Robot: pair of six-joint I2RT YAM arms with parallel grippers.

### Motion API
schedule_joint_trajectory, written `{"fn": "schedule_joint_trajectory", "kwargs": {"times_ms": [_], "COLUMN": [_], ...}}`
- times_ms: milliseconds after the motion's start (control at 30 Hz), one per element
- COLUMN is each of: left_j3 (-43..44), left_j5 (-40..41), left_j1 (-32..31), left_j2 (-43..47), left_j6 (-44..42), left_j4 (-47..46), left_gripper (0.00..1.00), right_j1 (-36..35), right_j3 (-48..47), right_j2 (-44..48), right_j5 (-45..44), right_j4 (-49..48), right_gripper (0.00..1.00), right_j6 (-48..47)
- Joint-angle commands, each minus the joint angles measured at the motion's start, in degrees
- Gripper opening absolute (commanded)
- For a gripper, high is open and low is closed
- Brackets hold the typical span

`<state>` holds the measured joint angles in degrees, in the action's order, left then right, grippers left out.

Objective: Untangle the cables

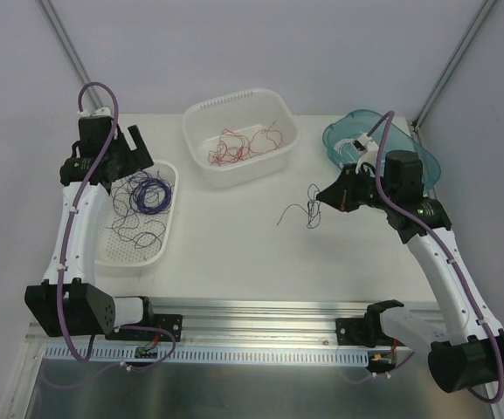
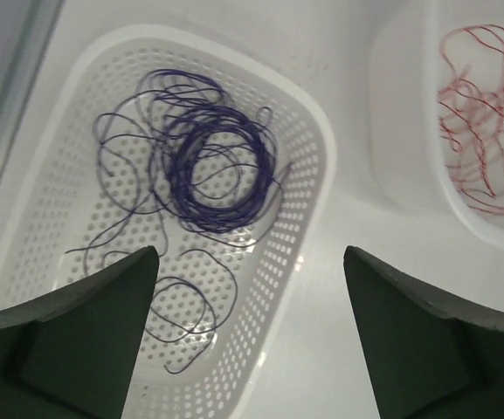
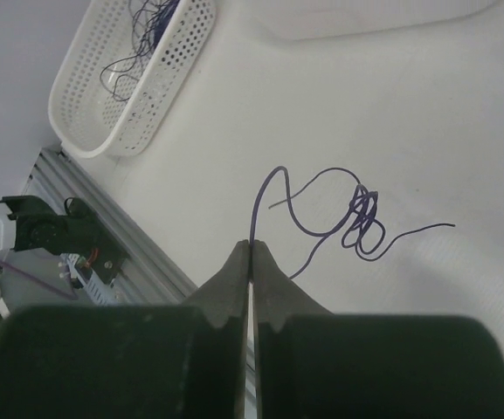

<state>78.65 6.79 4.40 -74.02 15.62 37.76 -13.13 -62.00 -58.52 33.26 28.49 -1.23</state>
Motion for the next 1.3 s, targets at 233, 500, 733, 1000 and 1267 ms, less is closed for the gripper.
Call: {"fn": "schedule_joint_trajectory", "kwargs": {"times_ms": [233, 500, 733, 1000, 1267], "left_j3": [-8.2, -13.3, -15.8, -16.5, -16.3], "left_j5": [-27.3, -28.5, -36.2, -40.0, -38.7], "left_j1": [-19.1, -32.9, -38.9, -42.0, -44.0], "left_j2": [6.0, 4.1, 1.1, -3.1, -7.1], "left_j6": [9.2, 6.7, -6.0, -12.4, -9.4], "left_j4": [-14.7, -28.5, -34.8, -36.4, -41.6], "left_gripper": [0.87, 0.76, 0.7, 0.63, 0.42], "right_j1": [-8.0, -13.1, -14.8, -16.2, -17.2], "right_j3": [-0.8, -2.9, -4.2, -4.9, -4.5], "right_j2": [-1.3, -3.0, -2.7, -1.8, -1.0], "right_j5": [7.0, 7.3, 7.5, 7.7, 7.4], "right_j4": [-14.2, -19.7, -21.0, -21.5, -22.4], "right_gripper": [0.01, 0.01, 0.01, 0.01, 0.01], "right_j6": [1.0, 5.1, 6.2, 6.9, 7.8]}}
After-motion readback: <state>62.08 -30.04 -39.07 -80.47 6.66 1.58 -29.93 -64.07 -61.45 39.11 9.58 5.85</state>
